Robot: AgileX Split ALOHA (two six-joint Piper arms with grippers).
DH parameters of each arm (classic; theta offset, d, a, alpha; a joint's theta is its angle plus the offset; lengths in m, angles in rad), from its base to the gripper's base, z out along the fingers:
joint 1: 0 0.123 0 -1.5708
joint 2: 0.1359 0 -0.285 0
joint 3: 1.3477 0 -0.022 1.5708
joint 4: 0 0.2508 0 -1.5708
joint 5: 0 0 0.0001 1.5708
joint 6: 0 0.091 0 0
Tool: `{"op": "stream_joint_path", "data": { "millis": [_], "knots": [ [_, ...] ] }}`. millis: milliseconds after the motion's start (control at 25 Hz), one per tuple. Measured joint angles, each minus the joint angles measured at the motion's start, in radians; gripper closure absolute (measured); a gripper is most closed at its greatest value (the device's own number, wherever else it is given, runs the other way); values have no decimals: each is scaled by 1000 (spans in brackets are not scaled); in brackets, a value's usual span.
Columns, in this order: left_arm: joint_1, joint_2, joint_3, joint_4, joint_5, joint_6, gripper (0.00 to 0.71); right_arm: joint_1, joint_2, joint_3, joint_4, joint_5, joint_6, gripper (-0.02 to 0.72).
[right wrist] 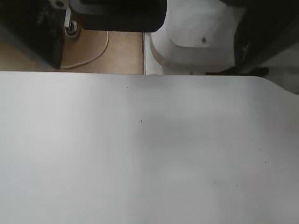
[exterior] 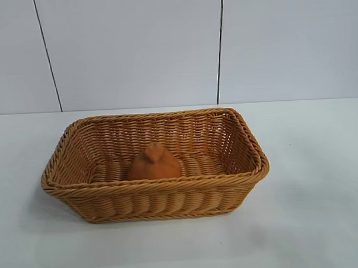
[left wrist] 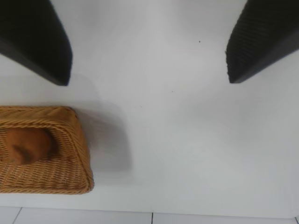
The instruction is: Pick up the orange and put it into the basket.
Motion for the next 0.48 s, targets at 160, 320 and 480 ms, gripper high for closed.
{"op": "stream_joint_path", "data": {
  "millis": [160, 320, 480],
  "knots": [
    [0, 0, 0, 0, 0, 0, 71, 0, -221, 12, 0, -56, 0, 23],
    [0, 0, 0, 0, 0, 0, 71, 0, -402, 13, 1, -63, 0, 23],
    [0, 0, 0, 0, 0, 0, 71, 0, -554, 20, 2, -60, 0, 23]
  ]
}}
